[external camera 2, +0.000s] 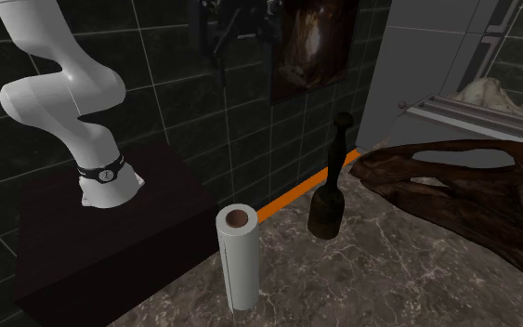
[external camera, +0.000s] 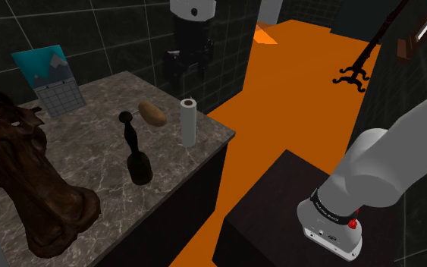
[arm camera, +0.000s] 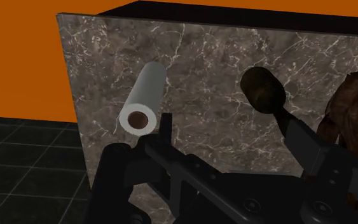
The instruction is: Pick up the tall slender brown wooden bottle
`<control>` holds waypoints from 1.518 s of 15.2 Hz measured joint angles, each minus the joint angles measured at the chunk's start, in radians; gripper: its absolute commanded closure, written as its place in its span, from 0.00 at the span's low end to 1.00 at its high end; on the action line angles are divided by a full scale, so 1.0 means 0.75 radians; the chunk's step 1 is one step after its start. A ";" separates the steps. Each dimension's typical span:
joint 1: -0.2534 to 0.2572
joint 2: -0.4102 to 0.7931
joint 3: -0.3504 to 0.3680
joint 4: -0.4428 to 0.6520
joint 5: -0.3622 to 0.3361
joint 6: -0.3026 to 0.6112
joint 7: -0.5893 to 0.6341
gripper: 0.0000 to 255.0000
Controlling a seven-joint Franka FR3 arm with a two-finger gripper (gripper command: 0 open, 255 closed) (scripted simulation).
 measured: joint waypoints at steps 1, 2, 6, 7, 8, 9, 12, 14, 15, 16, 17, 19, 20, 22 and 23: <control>0.004 0.049 0.018 0.030 -0.011 0.011 0.027 0.00; 0.011 0.104 0.037 0.083 -0.026 0.004 0.059 0.00; 0.052 0.314 0.100 0.267 -0.092 -0.006 0.180 0.00; 0.066 0.382 0.112 0.335 -0.117 -0.018 0.209 0.00; 0.086 0.442 0.124 0.399 -0.140 -0.034 0.242 0.00; 0.104 0.504 0.132 0.471 -0.163 -0.055 0.267 0.00; 0.178 0.688 0.148 0.679 -0.231 -0.110 0.344 0.00; 0.210 0.757 0.149 0.742 -0.255 -0.115 0.372 0.00; 0.213 0.768 0.148 0.741 -0.259 -0.105 0.375 0.00; 0.211 0.767 0.148 0.721 -0.258 -0.086 0.377 0.00; 0.210 0.768 0.148 0.709 -0.259 -0.073 0.378 0.00; 0.205 0.766 0.147 0.669 -0.258 -0.035 0.379 0.00; 0.204 0.765 0.147 0.649 -0.258 -0.017 0.381 0.00; 0.202 0.766 0.146 0.629 -0.258 0.003 0.381 1.00; 0.201 0.766 0.145 0.626 -0.259 0.007 0.381 1.00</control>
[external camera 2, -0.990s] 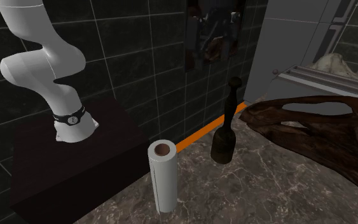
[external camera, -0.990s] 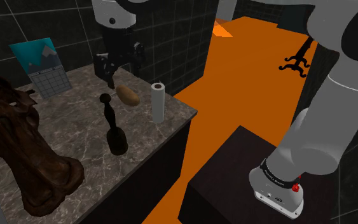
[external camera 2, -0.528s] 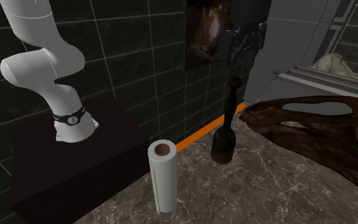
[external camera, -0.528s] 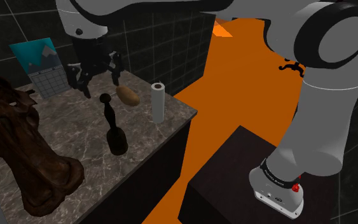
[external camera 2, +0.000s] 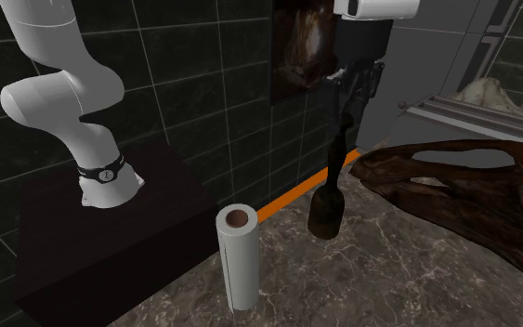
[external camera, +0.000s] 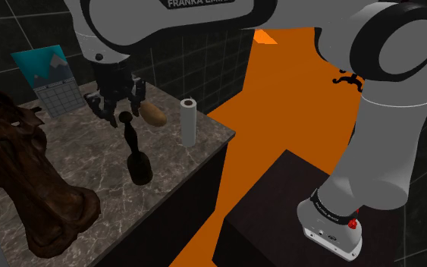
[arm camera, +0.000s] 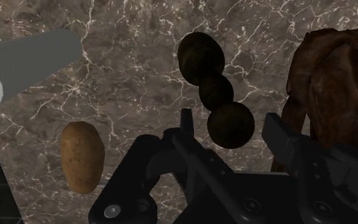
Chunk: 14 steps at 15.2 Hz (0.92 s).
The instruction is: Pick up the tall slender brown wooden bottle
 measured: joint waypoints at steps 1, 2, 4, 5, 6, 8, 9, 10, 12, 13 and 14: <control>0.000 0.000 0.000 -0.001 0.000 0.002 0.000 1.00; 0.000 0.000 0.000 -0.002 0.000 0.003 0.000 1.00; 0.000 0.000 0.000 -0.002 0.000 0.004 0.000 1.00; 0.000 0.000 0.000 -0.002 0.000 0.004 0.000 1.00; 0.000 0.000 0.000 -0.002 0.000 0.004 0.000 1.00; -0.001 0.000 0.000 -0.003 0.000 0.004 0.000 1.00; -0.001 -0.001 0.000 -0.003 0.000 0.004 0.000 1.00; -0.001 -0.002 0.000 0.004 0.001 -0.005 -0.001 1.00; 0.005 0.004 0.001 0.042 -0.001 -0.038 -0.001 1.00; 0.007 0.003 0.002 0.055 -0.001 -0.052 -0.001 1.00; 0.009 0.007 0.002 0.080 -0.002 -0.073 -0.002 1.00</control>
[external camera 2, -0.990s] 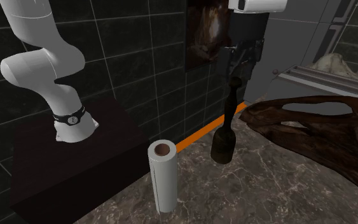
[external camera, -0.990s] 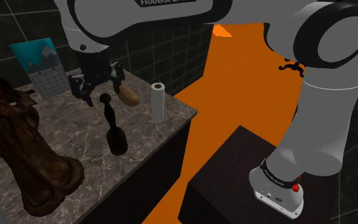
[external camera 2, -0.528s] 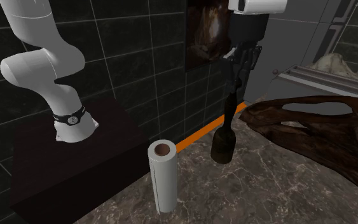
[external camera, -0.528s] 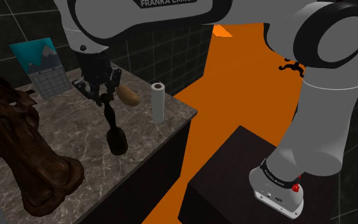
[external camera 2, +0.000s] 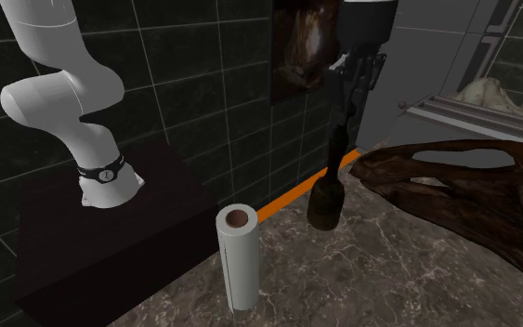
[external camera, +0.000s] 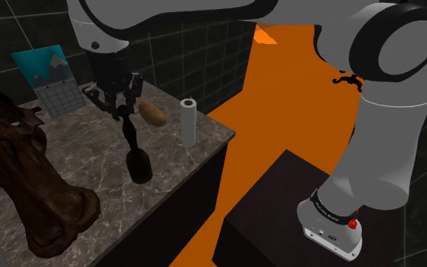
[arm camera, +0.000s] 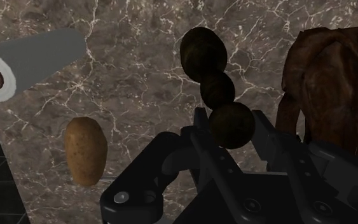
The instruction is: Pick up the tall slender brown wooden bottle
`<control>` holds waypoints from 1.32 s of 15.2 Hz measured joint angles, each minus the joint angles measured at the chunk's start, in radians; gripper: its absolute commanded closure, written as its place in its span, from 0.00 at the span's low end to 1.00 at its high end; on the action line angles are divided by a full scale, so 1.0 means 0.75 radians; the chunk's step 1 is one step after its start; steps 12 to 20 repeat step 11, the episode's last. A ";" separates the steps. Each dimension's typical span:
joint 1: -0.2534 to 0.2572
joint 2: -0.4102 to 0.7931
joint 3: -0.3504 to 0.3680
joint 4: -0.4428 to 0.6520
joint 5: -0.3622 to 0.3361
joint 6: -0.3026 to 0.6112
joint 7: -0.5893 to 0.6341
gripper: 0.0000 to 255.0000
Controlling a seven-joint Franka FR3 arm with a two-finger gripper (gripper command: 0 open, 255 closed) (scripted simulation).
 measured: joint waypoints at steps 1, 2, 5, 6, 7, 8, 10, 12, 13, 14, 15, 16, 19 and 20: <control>0.001 0.002 0.000 0.019 -0.001 -0.017 -0.002 1.00; 0.006 0.009 0.000 0.048 -0.003 -0.039 -0.002 1.00; 0.018 0.021 0.001 0.124 -0.008 -0.103 -0.001 1.00; 0.024 0.032 0.000 0.157 -0.013 -0.125 -0.002 1.00; 0.028 0.035 0.001 0.177 -0.014 -0.143 -0.001 1.00; 0.031 0.036 0.001 0.193 -0.015 -0.158 0.000 1.00; 0.040 0.047 0.002 0.248 -0.020 -0.202 -0.001 1.00; 0.044 0.054 0.001 0.270 -0.023 -0.218 -0.001 1.00; 0.044 0.054 0.001 0.270 -0.023 -0.218 -0.001 1.00; 0.044 0.054 0.001 0.270 -0.023 -0.218 -0.001 1.00; 0.044 0.054 0.001 0.270 -0.023 -0.218 -0.001 1.00; 0.044 0.054 0.001 0.270 -0.023 -0.218 -0.001 1.00; 0.044 0.054 0.001 0.270 -0.023 -0.218 -0.001 1.00; 0.044 0.054 0.001 0.270 -0.023 -0.218 -0.001 1.00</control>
